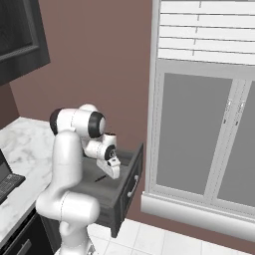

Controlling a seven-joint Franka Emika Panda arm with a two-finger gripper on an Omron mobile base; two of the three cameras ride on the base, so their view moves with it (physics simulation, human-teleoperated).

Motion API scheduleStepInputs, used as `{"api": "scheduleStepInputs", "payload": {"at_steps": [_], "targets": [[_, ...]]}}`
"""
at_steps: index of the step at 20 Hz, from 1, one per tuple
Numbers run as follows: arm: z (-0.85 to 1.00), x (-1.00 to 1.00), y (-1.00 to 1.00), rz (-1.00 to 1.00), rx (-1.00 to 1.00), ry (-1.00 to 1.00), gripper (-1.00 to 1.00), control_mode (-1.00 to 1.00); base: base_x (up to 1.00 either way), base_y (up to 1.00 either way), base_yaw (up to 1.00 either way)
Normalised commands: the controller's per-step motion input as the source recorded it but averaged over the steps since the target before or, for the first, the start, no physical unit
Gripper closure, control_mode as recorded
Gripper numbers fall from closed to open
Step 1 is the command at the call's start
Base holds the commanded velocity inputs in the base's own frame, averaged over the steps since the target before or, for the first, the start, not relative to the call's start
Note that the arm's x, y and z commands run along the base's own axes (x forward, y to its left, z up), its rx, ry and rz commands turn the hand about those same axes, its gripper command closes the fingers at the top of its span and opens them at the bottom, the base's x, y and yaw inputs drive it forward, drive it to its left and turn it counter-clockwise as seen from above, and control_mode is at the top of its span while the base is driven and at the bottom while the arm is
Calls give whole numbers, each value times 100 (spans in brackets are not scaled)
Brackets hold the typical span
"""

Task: Organize the utensils by type. Pick up the wooden spoons from the counter and place them in the open cabinet. Then pick up the metallic utensils from the counter and place them in the open drawer.

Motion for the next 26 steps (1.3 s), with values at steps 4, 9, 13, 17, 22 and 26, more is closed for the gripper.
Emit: {"api": "scheduleStepInputs", "payload": {"at_steps": [4,9,13,17,22,26], "targets": [[-30,-2,12,0,0,-17,100,-100,0,0,0],[-21,0,13,0,0,-15,100,-100,0,0,0],[-27,0,5,0,0,-8,100,-100,0,0,0],[-14,2,7,0,0,-5,-100,-100,0,0,0],[22,0,11,0,0,-1,-100,-100,0,0,0],[41,-1,8,0,0,-10,-100,-100,0,0,0]]}}
